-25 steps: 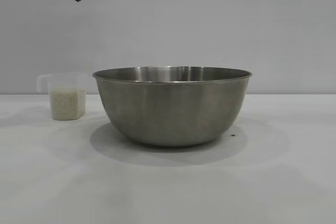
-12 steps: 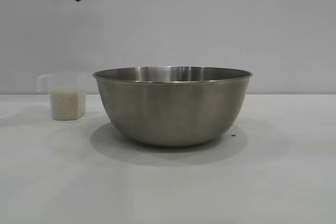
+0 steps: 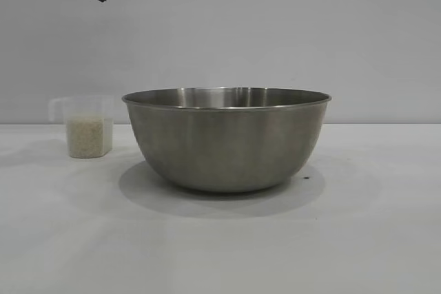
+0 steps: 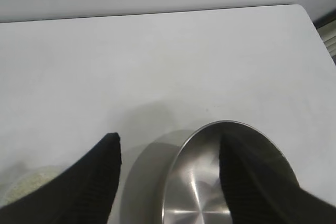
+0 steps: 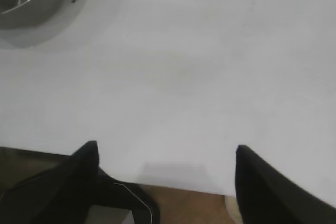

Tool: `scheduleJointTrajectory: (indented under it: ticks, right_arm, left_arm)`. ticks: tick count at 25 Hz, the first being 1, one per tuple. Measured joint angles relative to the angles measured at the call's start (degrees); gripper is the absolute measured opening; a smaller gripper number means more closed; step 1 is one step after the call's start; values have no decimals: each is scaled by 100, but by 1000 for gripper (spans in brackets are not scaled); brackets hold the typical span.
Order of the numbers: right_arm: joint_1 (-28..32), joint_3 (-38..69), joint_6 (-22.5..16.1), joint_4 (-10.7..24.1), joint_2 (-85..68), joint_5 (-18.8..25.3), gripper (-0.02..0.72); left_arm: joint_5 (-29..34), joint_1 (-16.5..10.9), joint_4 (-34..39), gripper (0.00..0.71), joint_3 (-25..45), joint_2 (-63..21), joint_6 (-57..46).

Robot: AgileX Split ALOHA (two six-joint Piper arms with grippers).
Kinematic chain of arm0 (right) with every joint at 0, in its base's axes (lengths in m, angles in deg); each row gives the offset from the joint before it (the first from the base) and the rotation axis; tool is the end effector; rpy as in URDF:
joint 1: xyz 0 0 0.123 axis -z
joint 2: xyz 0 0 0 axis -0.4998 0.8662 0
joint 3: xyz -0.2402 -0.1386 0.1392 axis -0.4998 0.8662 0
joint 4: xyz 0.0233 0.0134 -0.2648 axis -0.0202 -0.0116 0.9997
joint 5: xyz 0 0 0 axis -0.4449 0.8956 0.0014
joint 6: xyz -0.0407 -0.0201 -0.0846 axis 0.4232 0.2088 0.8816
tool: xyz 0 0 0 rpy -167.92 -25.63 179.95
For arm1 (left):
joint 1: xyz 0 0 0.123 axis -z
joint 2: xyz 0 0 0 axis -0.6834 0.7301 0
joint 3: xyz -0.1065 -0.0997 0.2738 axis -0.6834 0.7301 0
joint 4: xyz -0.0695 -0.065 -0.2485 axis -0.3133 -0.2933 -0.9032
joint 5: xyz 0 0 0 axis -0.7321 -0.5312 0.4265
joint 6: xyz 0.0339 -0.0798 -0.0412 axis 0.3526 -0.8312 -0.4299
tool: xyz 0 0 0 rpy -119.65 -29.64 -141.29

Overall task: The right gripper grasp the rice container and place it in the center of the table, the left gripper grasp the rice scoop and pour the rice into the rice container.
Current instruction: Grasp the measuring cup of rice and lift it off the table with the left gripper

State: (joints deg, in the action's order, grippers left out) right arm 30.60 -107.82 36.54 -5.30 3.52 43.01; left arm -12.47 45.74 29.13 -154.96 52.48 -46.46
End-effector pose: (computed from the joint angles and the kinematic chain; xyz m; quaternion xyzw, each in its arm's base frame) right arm 0.0340 0.0137 0.2910 -0.1002 0.9503 0.0435 0.2914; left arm 0.4443 -0.0767 0.3121 0.0974 0.8789 -0.3093 0.3498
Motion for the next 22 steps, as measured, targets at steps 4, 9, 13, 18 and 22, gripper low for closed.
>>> scheduleJointTrajectory:
  ticks: [4, 9, 13, 18, 22]
  right_arm:
    - [0, 254, 9, 0, 0, -131, 475]
    - [0, 357, -1, 0, -8, -217, 475]
    - [0, 357, -259, 133, -12, -239, 475]
    - [0, 357, -510, 239, -26, -239, 475]
    - [0, 357, -538, 285, -244, -252, 475]
  left_arm:
    - [11, 0, 0, 411, 0, 0, 0]
    - [11, 0, 0, 411, 0, 0, 0]
    - [18, 0, 0, 411, 0, 0, 0]
    - [63, 0, 0, 411, 0, 0, -14]
    - [128, 0, 0, 411, 0, 0, -14]
